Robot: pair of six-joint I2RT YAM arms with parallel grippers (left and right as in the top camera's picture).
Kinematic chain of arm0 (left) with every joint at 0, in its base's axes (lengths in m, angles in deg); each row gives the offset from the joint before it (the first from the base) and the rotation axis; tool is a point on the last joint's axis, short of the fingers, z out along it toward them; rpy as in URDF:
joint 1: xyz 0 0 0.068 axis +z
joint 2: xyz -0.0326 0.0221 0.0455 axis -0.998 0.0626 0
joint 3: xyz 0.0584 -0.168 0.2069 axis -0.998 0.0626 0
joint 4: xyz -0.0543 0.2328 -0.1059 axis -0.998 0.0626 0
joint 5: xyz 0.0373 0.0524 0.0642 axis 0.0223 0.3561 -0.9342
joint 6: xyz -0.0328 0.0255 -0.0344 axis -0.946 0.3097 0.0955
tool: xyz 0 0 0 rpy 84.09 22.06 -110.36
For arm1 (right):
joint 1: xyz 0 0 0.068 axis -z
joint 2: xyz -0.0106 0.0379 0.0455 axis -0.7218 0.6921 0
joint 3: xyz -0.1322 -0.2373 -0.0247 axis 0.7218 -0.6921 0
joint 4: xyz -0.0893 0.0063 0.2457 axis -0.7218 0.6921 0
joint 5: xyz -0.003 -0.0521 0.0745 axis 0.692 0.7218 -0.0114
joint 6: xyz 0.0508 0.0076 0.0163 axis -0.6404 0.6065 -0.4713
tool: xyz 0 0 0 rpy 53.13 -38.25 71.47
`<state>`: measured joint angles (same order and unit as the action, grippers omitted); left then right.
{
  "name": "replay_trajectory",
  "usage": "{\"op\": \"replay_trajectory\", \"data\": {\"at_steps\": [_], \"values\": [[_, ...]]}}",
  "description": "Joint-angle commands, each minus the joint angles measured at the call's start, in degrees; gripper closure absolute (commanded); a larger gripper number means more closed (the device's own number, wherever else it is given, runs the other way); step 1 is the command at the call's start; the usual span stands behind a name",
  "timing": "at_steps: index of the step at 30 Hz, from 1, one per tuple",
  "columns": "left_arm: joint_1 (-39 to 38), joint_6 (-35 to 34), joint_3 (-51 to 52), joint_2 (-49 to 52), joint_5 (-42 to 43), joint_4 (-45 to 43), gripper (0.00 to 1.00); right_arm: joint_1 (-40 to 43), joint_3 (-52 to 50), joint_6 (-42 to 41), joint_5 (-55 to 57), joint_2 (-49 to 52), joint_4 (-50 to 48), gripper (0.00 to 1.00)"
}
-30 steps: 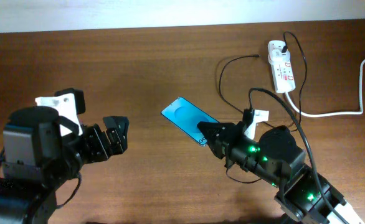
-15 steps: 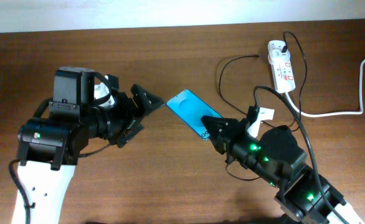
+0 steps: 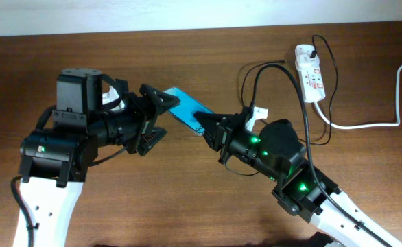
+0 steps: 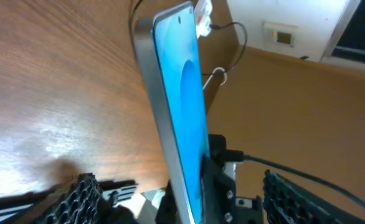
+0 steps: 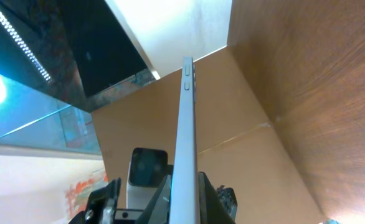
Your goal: Plug charger to phone and switch on socket
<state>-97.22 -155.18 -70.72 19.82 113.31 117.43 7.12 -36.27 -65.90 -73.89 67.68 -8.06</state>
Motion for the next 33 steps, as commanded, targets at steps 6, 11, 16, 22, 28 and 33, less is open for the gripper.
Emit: {"op": "replay_trajectory", "data": {"at_steps": [6,11,16,22,28,33], "values": [[0.09,-13.20,0.17,-0.07,0.17,-0.68,0.26,-1.07,1.09,-0.07,-0.92,-0.33,-4.22,0.96],[0.09,-18.23,0.17,-0.07,-1.75,-0.72,0.39,-1.07,1.09,-0.09,-1.79,-0.33,-4.66,0.96],[-0.35,-20.33,0.17,-0.07,-2.93,-1.16,0.42,-1.07,1.09,-0.09,-1.77,-0.28,-4.66,0.96],[-4.17,-20.26,0.17,0.00,-9.99,-5.42,0.49,-1.07,1.09,-0.09,-2.60,-0.17,-4.63,0.96],[-4.17,-20.26,0.17,0.00,-9.97,-5.42,0.62,-1.07,1.09,-0.11,-2.58,-0.17,-4.66,0.96],[-4.17,-20.26,0.17,0.00,-9.99,-5.42,0.64,-1.09,1.09,-4.20,-2.86,-0.17,-5.07,0.96]]}}
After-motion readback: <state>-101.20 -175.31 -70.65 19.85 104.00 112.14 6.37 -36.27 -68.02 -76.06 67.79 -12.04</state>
